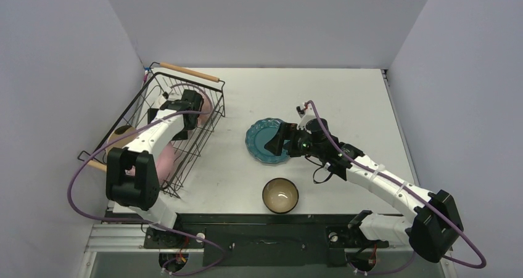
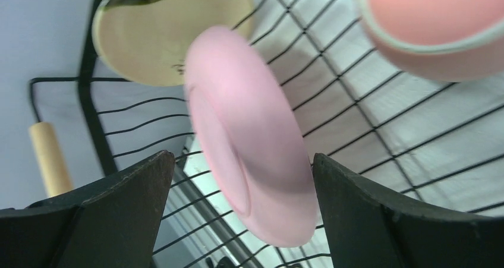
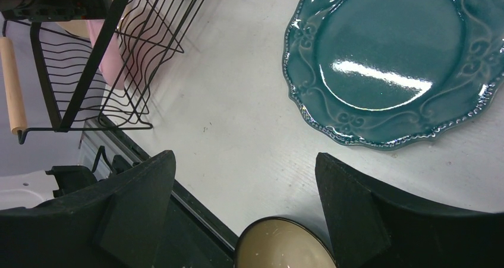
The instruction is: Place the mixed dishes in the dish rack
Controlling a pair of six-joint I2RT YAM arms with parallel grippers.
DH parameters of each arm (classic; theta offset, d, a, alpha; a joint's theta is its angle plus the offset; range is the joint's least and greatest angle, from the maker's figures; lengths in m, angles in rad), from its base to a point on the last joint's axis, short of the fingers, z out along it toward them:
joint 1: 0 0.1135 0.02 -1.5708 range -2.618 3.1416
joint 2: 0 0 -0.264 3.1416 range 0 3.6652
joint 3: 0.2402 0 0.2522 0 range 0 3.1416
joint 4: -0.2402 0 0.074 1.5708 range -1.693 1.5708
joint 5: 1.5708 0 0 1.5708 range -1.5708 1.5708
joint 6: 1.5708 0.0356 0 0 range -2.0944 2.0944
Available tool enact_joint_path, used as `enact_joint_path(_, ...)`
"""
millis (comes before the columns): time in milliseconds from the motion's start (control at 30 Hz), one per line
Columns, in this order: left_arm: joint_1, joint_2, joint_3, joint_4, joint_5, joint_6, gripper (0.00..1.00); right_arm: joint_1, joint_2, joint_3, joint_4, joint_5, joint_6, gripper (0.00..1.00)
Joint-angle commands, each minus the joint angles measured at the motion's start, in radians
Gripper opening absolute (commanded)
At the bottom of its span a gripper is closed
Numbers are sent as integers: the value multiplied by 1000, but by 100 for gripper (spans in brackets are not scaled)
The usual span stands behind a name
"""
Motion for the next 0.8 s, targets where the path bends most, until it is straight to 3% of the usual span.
enact_joint_path(0,32,-84,10,-123,-114,38,84,-8,16,9,66,-24,-1,82)
enact_joint_path(367,48,-111,-10,-142,-159,33,78,-19,22,18,67,-41,-9,82)
enact_joint_path(600,60,-136,-35,-63,-239,56,57,-20,41,27,73,-61,-10,82)
enact_joint_path(767,72,-120,-49,-46,-267,64,51,-19,46,26,76,-66,-11,82)
